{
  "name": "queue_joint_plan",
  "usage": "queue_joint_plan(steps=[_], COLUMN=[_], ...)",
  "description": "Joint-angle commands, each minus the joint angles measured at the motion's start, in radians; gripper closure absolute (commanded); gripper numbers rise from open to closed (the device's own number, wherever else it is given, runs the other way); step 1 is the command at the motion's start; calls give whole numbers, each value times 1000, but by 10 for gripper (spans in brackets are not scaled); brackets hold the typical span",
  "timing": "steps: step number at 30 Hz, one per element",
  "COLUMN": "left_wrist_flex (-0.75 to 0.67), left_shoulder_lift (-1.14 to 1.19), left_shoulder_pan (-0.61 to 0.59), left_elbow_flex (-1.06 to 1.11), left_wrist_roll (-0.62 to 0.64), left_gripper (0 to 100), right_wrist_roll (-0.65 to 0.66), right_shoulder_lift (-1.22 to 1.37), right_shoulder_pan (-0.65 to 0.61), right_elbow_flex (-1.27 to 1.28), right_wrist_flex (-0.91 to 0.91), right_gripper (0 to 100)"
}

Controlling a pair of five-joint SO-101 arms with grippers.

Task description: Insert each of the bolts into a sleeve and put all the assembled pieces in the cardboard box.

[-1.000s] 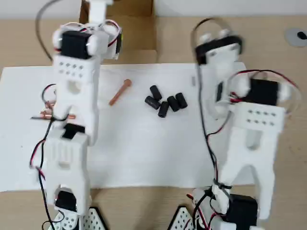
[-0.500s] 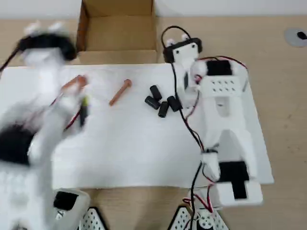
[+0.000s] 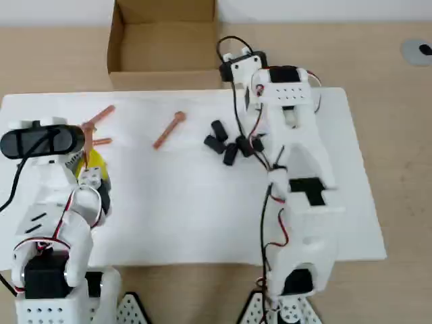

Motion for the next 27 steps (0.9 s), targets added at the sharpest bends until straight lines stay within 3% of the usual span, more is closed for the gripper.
queue_joint_plan(steps=[1,7,27], left_wrist_flex=[-68,-92,-92], left_shoulder_lift=[-15,-21,-21], left_shoulder_pan=[17,91,92], left_elbow_flex=[15,64,64], left_wrist_roll=[9,28,23], left_gripper=[996,996,996], right_wrist_roll=[9,11,89], right_shoulder_lift=[13,51,99], right_shoulder_pan=[33,33,31], right_elbow_flex=[-88,-88,-88], right_wrist_flex=[8,8,94], right_gripper=[952,951,915])
